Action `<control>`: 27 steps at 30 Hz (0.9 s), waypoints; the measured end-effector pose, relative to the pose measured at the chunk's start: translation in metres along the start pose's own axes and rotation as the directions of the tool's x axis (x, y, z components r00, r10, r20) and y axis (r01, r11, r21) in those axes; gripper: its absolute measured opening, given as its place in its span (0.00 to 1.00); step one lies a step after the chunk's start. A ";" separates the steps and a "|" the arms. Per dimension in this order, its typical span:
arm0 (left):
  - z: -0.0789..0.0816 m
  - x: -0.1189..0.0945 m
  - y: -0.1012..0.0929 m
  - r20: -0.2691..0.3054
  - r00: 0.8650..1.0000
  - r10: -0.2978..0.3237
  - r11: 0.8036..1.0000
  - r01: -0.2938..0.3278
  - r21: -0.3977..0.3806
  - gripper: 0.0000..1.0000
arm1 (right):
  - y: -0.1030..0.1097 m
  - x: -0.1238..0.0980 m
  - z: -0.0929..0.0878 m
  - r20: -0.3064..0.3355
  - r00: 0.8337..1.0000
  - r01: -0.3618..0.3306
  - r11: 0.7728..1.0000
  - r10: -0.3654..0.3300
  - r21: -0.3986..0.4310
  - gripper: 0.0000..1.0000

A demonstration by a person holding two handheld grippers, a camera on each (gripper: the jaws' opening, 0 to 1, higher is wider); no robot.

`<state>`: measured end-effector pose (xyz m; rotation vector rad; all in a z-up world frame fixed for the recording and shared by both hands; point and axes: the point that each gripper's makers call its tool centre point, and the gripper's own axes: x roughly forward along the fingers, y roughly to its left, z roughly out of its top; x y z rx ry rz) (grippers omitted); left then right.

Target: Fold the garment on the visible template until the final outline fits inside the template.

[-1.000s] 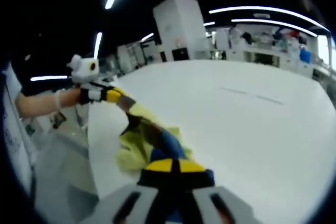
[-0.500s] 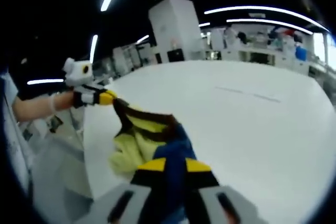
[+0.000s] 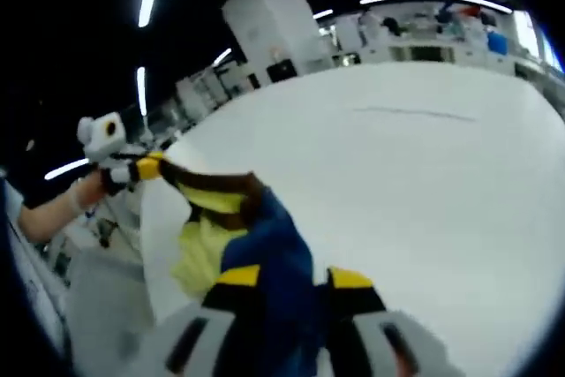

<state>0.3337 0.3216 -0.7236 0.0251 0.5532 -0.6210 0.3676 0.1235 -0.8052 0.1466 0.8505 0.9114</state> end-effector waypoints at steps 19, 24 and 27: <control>0.005 -0.007 0.010 0.014 1.000 0.020 0.999 -0.020 -0.026 0.00 | 0.016 -0.048 0.035 0.172 0.985 -0.030 0.999 0.024 0.033 0.00; 0.024 -0.015 0.012 0.038 0.999 0.024 0.999 -0.023 -0.026 0.00 | 0.034 -0.076 0.052 0.248 0.968 -0.055 0.998 0.047 0.023 0.00; 0.033 -0.019 0.014 0.054 0.998 0.023 0.999 -0.022 -0.024 0.00 | 0.049 -0.089 0.062 0.282 0.957 -0.068 0.998 0.066 -0.002 0.00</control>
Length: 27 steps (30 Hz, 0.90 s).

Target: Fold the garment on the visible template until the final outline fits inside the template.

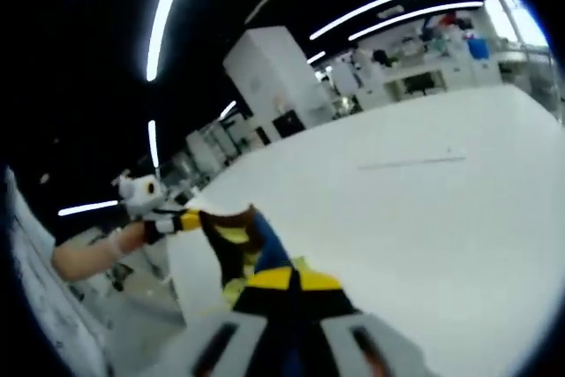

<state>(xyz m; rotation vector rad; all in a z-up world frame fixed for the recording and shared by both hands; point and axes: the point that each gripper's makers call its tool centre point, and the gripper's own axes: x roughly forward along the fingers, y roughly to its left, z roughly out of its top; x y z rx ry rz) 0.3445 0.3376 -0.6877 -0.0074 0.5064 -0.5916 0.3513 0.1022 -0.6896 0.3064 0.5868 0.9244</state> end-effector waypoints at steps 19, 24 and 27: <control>0.104 -0.015 0.004 0.143 0.987 -0.071 0.997 0.069 0.021 0.00 | 0.058 -0.039 0.113 0.201 0.977 -0.034 0.986 0.066 -0.160 0.00; 0.127 -0.006 0.008 0.149 0.983 -0.108 0.994 0.105 0.026 0.00 | 0.055 -0.042 0.128 0.221 0.974 -0.020 0.985 0.058 -0.173 0.00; 0.163 -0.014 0.000 0.222 0.965 -0.143 0.989 0.133 0.060 0.00 | 0.054 -0.044 0.141 0.243 0.968 -0.013 0.982 0.060 -0.190 0.00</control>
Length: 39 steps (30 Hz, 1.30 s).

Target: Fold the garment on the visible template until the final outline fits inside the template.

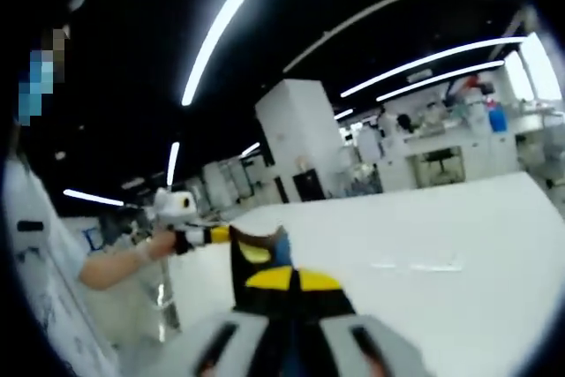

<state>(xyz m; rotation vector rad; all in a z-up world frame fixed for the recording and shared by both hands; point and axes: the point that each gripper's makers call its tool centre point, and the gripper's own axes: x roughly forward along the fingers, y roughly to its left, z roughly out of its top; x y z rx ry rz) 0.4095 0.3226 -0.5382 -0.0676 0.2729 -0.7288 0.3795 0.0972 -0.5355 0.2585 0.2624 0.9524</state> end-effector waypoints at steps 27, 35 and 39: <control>-0.180 0.158 0.139 -0.386 0.922 -0.012 0.938 -0.123 -0.324 0.00 | -0.201 0.121 -0.123 -0.236 0.939 0.283 0.951 -0.249 0.122 0.00; -0.222 0.177 0.159 -0.451 0.892 -0.003 0.925 -0.168 -0.340 0.00 | -0.231 0.139 -0.167 -0.325 0.903 0.339 0.931 -0.282 0.134 0.00; -0.236 0.180 0.163 -0.478 0.878 0.005 0.924 -0.187 -0.333 0.00 | -0.242 0.143 -0.182 -0.354 0.886 0.366 0.921 -0.301 0.134 0.00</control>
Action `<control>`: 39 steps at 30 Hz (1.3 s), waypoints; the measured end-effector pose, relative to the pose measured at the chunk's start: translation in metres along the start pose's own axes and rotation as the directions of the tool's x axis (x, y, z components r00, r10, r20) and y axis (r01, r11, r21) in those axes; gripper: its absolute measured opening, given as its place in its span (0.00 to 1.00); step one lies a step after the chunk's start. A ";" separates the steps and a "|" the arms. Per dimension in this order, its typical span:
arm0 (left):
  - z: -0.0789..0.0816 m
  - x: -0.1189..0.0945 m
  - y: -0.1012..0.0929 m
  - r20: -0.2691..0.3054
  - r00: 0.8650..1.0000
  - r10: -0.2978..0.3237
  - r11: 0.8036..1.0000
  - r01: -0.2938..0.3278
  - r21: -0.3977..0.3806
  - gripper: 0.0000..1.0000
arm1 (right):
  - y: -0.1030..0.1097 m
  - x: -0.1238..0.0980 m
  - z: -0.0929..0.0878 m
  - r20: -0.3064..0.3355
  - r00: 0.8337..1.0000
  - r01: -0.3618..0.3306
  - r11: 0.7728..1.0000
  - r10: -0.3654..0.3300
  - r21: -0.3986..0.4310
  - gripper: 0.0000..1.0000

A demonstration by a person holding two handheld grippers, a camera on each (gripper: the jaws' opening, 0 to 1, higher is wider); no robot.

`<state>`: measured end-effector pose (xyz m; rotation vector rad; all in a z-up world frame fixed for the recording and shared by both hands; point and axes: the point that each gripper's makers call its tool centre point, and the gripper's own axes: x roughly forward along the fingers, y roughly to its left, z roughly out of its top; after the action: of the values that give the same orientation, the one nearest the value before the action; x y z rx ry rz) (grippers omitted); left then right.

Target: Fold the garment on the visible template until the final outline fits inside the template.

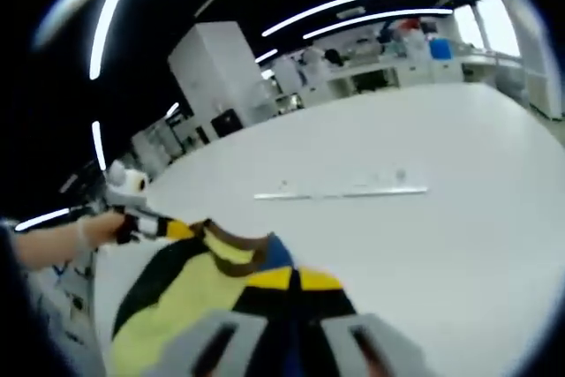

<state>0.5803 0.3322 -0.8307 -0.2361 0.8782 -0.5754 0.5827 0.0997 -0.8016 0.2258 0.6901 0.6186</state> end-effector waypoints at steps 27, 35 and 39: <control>-0.004 -0.027 -0.030 0.067 0.997 -0.045 0.996 0.040 0.073 0.42 | 0.017 -0.012 -0.013 -0.059 0.998 -0.040 0.990 0.032 -0.135 0.36; -0.001 -0.056 -0.060 0.131 0.986 -0.107 0.978 0.081 0.191 0.71 | 0.031 -0.032 -0.032 -0.091 0.994 -0.079 0.971 0.060 -0.226 0.72; -0.005 -0.074 -0.078 0.152 0.979 -0.138 0.962 0.096 0.256 0.87 | 0.043 -0.043 -0.036 -0.115 0.990 -0.110 0.951 0.079 -0.289 0.82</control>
<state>0.5100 0.3098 -0.7529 -0.1079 0.6241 -0.7584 0.5135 0.1081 -0.7894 -0.0520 0.6786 0.8207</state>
